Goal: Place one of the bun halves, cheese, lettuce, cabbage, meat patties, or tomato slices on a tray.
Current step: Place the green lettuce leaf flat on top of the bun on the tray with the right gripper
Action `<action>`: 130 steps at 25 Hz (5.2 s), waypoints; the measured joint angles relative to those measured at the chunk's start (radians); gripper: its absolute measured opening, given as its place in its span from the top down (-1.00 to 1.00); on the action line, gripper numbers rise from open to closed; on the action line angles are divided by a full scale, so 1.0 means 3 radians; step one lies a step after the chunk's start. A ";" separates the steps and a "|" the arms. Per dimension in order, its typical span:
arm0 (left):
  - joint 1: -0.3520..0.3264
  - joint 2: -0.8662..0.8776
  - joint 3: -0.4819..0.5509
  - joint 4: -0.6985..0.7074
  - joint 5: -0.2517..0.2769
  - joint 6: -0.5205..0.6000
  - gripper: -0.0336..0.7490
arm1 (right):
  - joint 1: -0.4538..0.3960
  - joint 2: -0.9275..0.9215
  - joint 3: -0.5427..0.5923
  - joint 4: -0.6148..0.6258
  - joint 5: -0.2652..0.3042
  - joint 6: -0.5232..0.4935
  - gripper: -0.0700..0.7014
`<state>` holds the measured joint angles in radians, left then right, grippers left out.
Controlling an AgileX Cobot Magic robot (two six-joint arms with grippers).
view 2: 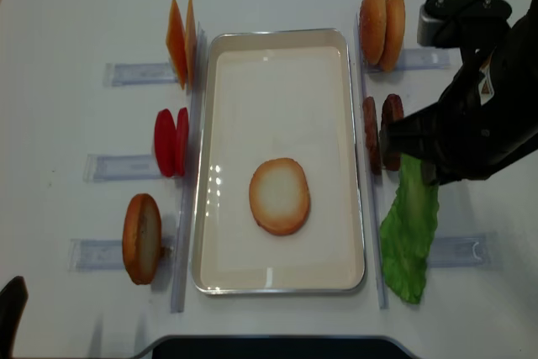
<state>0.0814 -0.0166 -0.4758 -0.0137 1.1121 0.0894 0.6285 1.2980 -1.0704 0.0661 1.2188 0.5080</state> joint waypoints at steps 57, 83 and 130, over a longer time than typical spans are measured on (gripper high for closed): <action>0.0000 0.0000 0.0000 -0.0004 0.0000 0.0000 -0.45 | 0.0260 0.1440 -0.0156 0.2816 -0.2008 -0.2113 0.67; 0.0000 0.0000 0.0000 -0.0008 0.0000 0.0000 -0.45 | 0.0275 0.1539 -0.0156 0.2629 -0.1933 -0.2123 0.67; 0.0000 0.0000 0.0000 -0.0008 0.0000 0.0000 -0.45 | 0.0275 0.1604 -0.0156 0.1625 -0.1918 -0.1726 -0.16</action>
<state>0.0814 -0.0166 -0.4758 -0.0160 1.1121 0.0894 0.7110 1.7792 -1.1172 0.5535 0.6435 -0.0099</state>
